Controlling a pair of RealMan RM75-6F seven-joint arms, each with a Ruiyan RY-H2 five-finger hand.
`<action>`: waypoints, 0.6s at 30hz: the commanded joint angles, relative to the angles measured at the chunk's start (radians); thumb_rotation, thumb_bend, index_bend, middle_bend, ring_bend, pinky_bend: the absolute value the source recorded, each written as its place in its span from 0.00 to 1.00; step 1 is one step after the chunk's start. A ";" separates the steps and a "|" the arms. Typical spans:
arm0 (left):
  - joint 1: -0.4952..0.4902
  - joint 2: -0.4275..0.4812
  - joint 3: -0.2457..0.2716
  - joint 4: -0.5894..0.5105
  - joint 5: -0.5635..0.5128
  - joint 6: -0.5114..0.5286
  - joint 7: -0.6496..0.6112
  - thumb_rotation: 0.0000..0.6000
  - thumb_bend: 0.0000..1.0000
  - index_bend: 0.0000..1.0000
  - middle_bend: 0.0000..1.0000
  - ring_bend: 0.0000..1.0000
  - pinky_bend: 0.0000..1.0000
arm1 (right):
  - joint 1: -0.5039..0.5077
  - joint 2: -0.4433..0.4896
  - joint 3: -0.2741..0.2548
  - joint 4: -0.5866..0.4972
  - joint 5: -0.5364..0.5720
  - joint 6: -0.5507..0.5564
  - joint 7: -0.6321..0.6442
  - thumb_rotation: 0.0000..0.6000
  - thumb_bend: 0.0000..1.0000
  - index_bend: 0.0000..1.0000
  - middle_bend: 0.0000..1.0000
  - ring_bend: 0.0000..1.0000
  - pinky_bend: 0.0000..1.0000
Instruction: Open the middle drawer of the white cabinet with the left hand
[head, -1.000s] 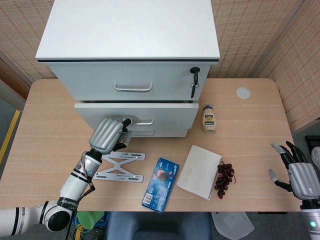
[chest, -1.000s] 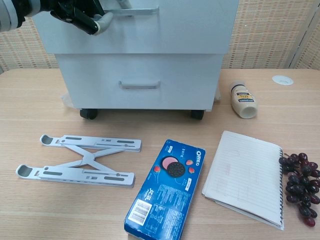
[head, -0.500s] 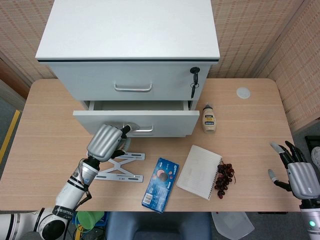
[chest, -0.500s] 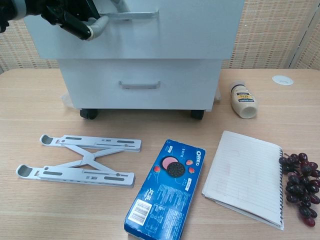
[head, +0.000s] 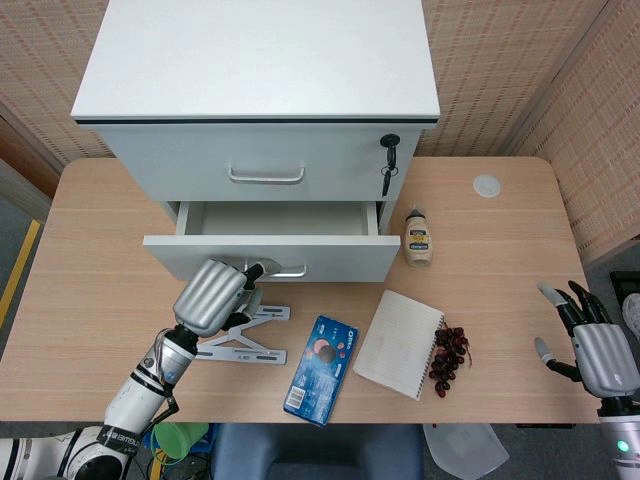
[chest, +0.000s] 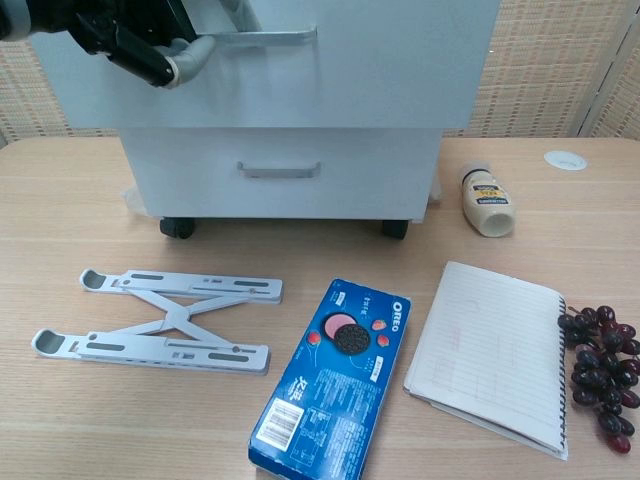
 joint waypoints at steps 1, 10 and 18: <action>0.004 0.002 0.006 -0.009 0.006 0.005 0.006 1.00 0.61 0.31 0.89 0.94 1.00 | 0.000 0.000 0.000 0.000 0.001 -0.001 0.000 1.00 0.34 0.10 0.18 0.08 0.10; 0.018 0.002 0.026 -0.039 0.037 0.020 0.021 1.00 0.61 0.31 0.89 0.94 1.00 | -0.001 0.000 -0.001 0.002 0.002 0.000 0.000 1.00 0.34 0.10 0.18 0.08 0.10; 0.034 0.005 0.045 -0.066 0.069 0.031 0.034 1.00 0.61 0.31 0.89 0.94 1.00 | -0.001 -0.002 -0.001 0.003 0.001 -0.001 0.001 1.00 0.34 0.10 0.18 0.08 0.10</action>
